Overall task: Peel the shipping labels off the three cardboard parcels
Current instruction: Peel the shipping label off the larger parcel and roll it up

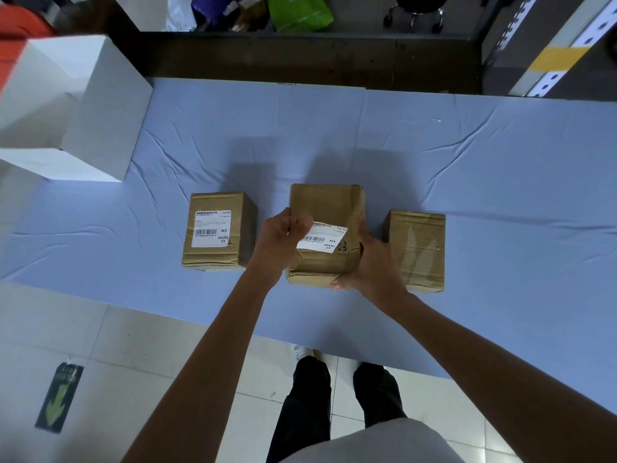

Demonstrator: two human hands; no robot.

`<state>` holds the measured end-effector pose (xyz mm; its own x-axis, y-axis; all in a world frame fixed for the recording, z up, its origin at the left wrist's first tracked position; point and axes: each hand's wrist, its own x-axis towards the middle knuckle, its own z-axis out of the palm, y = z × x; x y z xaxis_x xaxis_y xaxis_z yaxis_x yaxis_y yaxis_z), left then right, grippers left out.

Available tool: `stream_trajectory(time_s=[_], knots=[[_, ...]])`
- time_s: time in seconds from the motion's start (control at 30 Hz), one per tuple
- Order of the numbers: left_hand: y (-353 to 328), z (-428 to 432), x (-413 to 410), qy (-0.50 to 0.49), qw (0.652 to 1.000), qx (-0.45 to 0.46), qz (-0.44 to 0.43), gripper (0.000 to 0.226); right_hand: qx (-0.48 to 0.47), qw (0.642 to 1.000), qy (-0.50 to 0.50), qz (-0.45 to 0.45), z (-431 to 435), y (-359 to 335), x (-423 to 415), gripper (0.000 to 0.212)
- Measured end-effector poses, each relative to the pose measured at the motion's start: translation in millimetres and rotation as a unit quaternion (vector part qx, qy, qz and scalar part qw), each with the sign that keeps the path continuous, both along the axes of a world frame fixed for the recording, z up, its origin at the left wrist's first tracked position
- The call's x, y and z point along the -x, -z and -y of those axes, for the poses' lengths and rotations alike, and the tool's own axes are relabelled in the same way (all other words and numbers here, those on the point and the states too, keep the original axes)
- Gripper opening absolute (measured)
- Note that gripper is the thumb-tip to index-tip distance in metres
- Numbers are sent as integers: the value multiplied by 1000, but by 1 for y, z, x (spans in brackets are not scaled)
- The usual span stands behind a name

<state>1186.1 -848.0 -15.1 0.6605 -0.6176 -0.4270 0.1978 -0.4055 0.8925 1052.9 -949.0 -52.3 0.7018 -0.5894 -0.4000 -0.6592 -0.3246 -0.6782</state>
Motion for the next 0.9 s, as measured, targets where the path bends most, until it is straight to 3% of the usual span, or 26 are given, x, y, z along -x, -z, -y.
stream_trajectory(time_s=[0.4, 0.6, 0.9], knots=[[2, 0, -3, -6, 1000, -7, -10, 16, -2, 1000, -5, 1, 0, 1, 1, 137], [-3, -2, -9, -19, 999, -29, -40, 26, 10, 1000, -13, -13, -1, -5, -1, 138], [-4, -9, -15, -48, 995, 39, -75, 24, -9, 1000, 10, 10, -2, -3, 0, 146]])
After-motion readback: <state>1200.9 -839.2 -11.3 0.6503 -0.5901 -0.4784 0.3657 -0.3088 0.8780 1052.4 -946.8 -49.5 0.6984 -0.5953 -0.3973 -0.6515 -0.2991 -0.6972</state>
